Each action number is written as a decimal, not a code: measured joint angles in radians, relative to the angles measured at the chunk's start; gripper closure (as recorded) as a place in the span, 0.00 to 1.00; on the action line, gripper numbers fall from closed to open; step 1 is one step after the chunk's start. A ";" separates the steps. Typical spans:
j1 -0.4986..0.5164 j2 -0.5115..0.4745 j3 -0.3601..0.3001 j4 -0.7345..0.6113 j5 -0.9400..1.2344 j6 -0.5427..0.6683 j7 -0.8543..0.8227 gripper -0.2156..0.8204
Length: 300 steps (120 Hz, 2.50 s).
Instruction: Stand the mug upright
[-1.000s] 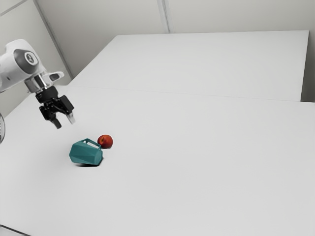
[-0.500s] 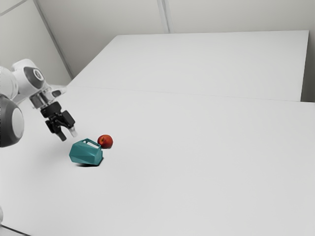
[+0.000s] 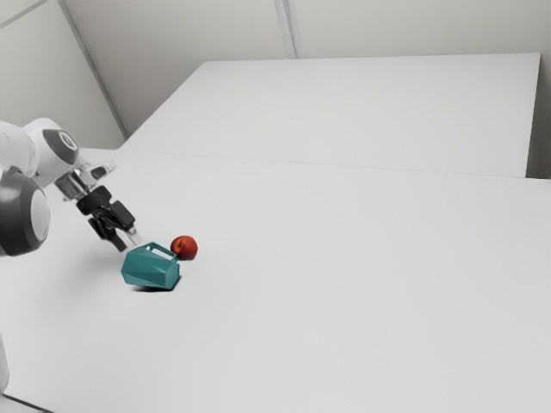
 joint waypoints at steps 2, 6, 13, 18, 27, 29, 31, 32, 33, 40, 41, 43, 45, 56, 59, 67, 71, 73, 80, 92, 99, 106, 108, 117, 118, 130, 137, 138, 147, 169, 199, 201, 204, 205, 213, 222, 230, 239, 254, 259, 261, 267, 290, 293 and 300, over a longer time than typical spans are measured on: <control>0.002 0.000 0.000 -0.003 -0.006 -0.001 0.003 0.21; 0.006 0.000 0.000 -0.009 -0.016 -0.002 0.009 0.21; 0.012 0.000 0.000 -0.018 -0.028 -0.004 0.019 0.21; 0.015 0.000 0.000 -0.023 -0.034 -0.005 0.025 0.21; 0.020 0.000 0.000 -0.032 -0.041 -0.007 0.036 0.21; 0.021 0.000 0.000 -0.034 -0.042 -0.008 0.038 0.21; 0.022 0.000 0.000 -0.036 -0.044 -0.009 0.040 0.21; 0.022 -0.001 0.000 -0.036 -0.046 -0.009 0.041 0.21; 0.022 -0.001 0.000 -0.038 -0.047 -0.010 0.042 0.21; 0.024 -0.002 0.000 -0.047 -0.060 -0.014 0.049 0.21; 0.024 -0.002 0.000 -0.049 -0.063 -0.015 0.050 0.21; 0.025 -0.002 0.000 -0.052 -0.067 -0.016 0.052 0.21; 0.026 -0.002 0.000 -0.055 -0.070 -0.018 0.053 0.21; 0.029 -0.003 0.000 -0.065 -0.087 -0.028 0.062 0.21; 0.030 -0.004 0.000 -0.067 -0.090 -0.030 0.064 0.21; 0.031 -0.005 0.000 -0.073 -0.098 -0.036 0.070 0.21; 0.031 -0.005 0.000 -0.076 -0.101 -0.039 0.072 0.21; 0.031 -0.006 0.000 -0.077 -0.104 -0.040 0.074 0.21; 0.032 -0.006 0.000 -0.079 -0.111 -0.045 0.078 0.21; 0.032 -0.006 0.000 -0.090 -0.127 -0.053 0.083 0.21; 0.033 -0.006 0.000 -0.100 -0.135 -0.057 0.087 0.21; 0.034 -0.007 0.000 -0.109 -0.141 -0.061 0.089 0.21; 0.036 -0.007 0.000 -0.112 -0.143 -0.062 0.090 0.21; 0.039 -0.007 0.000 -0.121 -0.151 -0.067 0.094 0.21; 0.040 -0.007 0.000 -0.122 -0.152 -0.067 0.094 0.21; 0.043 -0.007 0.000 -0.132 -0.167 -0.075 0.098 0.21; 0.044 -0.007 0.000 -0.136 -0.175 -0.078 0.100 0.21; 0.044 -0.007 0.000 -0.137 -0.176 -0.079 0.100 0.21; 0.045 -0.008 0.000 -0.142 -0.189 -0.083 0.103 0.21; 0.051 -0.009 0.000 -0.157 -0.220 -0.094 0.108 0.23; 0.055 -0.011 0.000 -0.164 -0.237 -0.101 0.112 0.37; 0.055 -0.011 0.000 -0.165 -0.238 -0.101 0.112 0.39; 0.055 -0.011 0.000 -0.165 -0.239 -0.102 0.113 0.40; 0.055 -0.011 0.000 -0.165 -0.239 -0.102 0.113 0.41; 0.054 -0.012 0.000 -0.165 -0.242 -0.103 0.114 0.45; 0.054 -0.013 0.000 -0.165 -0.247 -0.105 0.115 0.51; 0.053 -0.014 0.000 -0.165 -0.251 -0.107 0.115 0.56; 0.053 -0.015 0.000 -0.165 -0.255 -0.109 0.116 0.61; 0.051 -0.017 0.000 -0.165 -0.265 -0.114 0.117 0.73; 0.051 -0.017 0.000 -0.165 -0.267 -0.115 0.117 0.77; 0.050 -0.018 0.000 -0.165 -0.268 -0.115 0.117 0.78; 0.048 -0.019 0.000 -0.165 -0.272 -0.116 0.117 0.82; 0.033 -0.033 -0.001 -0.163 -0.283 -0.122 0.113 0.90; 0.031 -0.036 -0.001 -0.163 -0.283 -0.123 0.112 0.90; 0.027 -0.045 -0.001 -0.160 -0.284 -0.126 0.108 0.92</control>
